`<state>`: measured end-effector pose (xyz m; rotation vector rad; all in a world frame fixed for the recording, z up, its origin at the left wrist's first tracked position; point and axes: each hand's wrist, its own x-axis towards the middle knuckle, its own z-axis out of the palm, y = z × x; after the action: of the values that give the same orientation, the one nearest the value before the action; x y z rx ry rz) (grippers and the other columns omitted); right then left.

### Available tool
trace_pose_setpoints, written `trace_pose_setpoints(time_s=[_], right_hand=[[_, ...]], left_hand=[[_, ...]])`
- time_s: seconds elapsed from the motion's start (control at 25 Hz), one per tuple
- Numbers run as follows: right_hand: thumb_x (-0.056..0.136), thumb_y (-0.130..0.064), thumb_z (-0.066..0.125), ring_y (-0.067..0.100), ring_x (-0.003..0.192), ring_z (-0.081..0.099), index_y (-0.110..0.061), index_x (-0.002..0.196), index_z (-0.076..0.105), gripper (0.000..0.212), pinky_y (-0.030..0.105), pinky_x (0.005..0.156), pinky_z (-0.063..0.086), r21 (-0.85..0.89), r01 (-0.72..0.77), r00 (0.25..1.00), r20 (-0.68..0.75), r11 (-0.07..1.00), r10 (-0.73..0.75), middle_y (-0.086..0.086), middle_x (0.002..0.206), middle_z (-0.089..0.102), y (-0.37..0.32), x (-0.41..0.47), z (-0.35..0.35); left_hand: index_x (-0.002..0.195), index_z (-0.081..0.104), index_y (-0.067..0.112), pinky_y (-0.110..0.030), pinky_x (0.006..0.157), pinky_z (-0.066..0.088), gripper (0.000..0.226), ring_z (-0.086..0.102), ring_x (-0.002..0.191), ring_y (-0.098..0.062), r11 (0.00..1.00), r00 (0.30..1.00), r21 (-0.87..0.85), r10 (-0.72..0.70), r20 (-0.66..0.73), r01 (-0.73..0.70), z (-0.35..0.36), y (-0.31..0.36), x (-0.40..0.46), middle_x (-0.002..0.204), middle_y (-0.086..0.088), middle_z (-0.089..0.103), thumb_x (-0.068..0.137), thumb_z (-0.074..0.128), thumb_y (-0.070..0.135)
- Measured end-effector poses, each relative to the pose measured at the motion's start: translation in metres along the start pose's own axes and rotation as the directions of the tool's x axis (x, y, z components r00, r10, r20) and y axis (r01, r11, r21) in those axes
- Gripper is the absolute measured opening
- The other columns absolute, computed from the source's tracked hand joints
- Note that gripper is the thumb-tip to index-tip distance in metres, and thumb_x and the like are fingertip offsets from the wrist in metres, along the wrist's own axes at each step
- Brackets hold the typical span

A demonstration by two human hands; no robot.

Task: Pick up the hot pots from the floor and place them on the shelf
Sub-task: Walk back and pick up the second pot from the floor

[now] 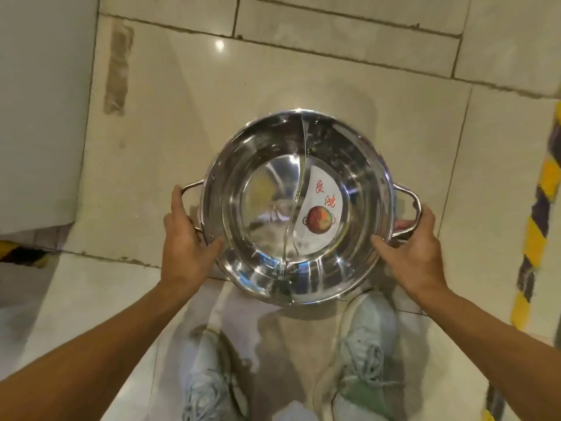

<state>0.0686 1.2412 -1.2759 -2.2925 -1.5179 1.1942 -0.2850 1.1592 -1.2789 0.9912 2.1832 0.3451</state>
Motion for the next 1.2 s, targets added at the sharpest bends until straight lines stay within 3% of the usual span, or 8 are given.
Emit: trace_pose_setpoints(time_s=[0.08, 0.2, 0.4, 0.52, 0.72, 0.92, 1.08, 1.2], right_hand=[[0.075, -0.032, 0.085, 0.009, 0.079, 0.066, -0.023, 0.146, 0.032, 0.089, 0.030, 0.071, 0.052, 0.039, -0.009, 1.000, -0.004, 0.999, 0.009, -0.015, 0.089, 0.061, -0.015, -0.014, -0.020], [0.074, -0.037, 0.085, 0.008, 0.075, 0.067, -0.029, 0.142, 0.033, 0.086, 0.027, 0.067, 0.052, 0.086, 0.026, 1.000, -0.005, 0.996, -0.025, -0.014, 0.089, 0.062, -0.054, -0.056, -0.069], [0.073, -0.040, 0.085, 0.003, 0.071, 0.066, -0.027, 0.147, 0.030, 0.093, 0.027, 0.067, 0.054, 0.163, 0.087, 0.992, -0.103, 0.983, -0.070, -0.013, 0.087, 0.062, -0.192, -0.161, -0.224], [0.072, -0.039, 0.086, 0.002, 0.070, 0.064, -0.032, 0.149, 0.031, 0.095, 0.025, 0.061, 0.049, 0.197, 0.136, 0.979, -0.180, 0.971, -0.101, -0.007, 0.076, 0.065, -0.275, -0.243, -0.325], [0.071, -0.042, 0.083, 0.018, 0.067, 0.065, -0.037, 0.145, 0.035, 0.088, 0.031, 0.062, 0.051, 0.263, 0.266, 0.936, -0.301, 0.928, -0.183, 0.000, 0.073, 0.065, -0.370, -0.386, -0.467], [0.072, -0.036, 0.082, 0.008, 0.063, 0.063, -0.054, 0.135, 0.037, 0.080, 0.011, 0.058, 0.050, 0.257, 0.356, 0.875, -0.428, 0.899, -0.224, -0.011, 0.076, 0.067, -0.379, -0.500, -0.533], [0.073, -0.030, 0.086, 0.012, 0.080, 0.073, -0.042, 0.149, 0.032, 0.094, 0.041, 0.078, 0.061, 0.307, 0.349, 0.876, -0.443, 0.886, -0.192, -0.005, 0.093, 0.075, -0.347, -0.562, -0.540], [0.074, -0.025, 0.087, 0.017, 0.082, 0.074, -0.036, 0.151, 0.032, 0.096, 0.046, 0.078, 0.062, 0.309, 0.381, 0.868, -0.444, 0.871, -0.222, -0.001, 0.095, 0.074, -0.323, -0.585, -0.538]], left_hand=[[0.155, 0.008, 0.032, -0.019, 0.057, 0.037, 0.120, 0.050, 0.072, -0.012, 1.000, 1.000, 0.001, -0.027, 0.000, 0.027, -0.024, 0.015, -0.011, 0.106, -0.010, 0.047, 0.066, 0.089, 0.035], [0.154, 0.010, 0.036, -0.026, 0.062, 0.045, 0.120, 0.052, 0.076, -0.014, 1.000, 1.000, 0.004, 0.007, -0.012, -0.007, -0.091, 0.054, -0.041, 0.101, -0.005, 0.046, 0.065, 0.091, 0.035], [0.155, 0.014, 0.035, -0.036, 0.068, 0.051, 0.116, 0.050, 0.074, -0.019, 0.989, 0.991, -0.068, 0.133, -0.020, -0.135, -0.276, 0.185, -0.108, 0.097, -0.006, 0.047, 0.067, 0.089, 0.027], [0.154, 0.011, 0.041, -0.035, 0.068, 0.050, 0.118, 0.050, 0.075, -0.016, 0.968, 0.975, -0.118, 0.222, -0.017, -0.222, -0.391, 0.266, -0.159, 0.105, -0.009, 0.049, 0.066, 0.089, 0.032], [0.150, 0.006, 0.058, -0.046, 0.084, 0.056, 0.124, 0.059, 0.100, -0.029, 0.877, 0.916, -0.267, 0.396, -0.072, -0.400, -0.553, 0.363, -0.270, 0.122, -0.011, 0.049, 0.058, 0.088, 0.050], [0.153, 0.007, 0.047, -0.031, 0.065, 0.048, 0.120, 0.050, 0.075, -0.016, 0.820, 0.862, -0.286, 0.504, -0.054, -0.497, -0.605, 0.379, -0.351, 0.097, -0.002, 0.047, 0.065, 0.089, 0.040], [0.156, 0.008, 0.039, -0.025, 0.064, 0.047, 0.121, 0.052, 0.077, -0.016, 0.772, 0.796, -0.223, 0.604, -0.030, -0.595, -0.615, 0.382, -0.400, 0.099, 0.002, 0.047, 0.066, 0.088, 0.043], [0.156, 0.008, 0.041, -0.024, 0.066, 0.048, 0.126, 0.054, 0.081, -0.015, 0.758, 0.781, -0.225, 0.624, -0.024, -0.612, -0.620, 0.374, -0.438, 0.102, 0.006, 0.047, 0.058, 0.085, 0.059]])
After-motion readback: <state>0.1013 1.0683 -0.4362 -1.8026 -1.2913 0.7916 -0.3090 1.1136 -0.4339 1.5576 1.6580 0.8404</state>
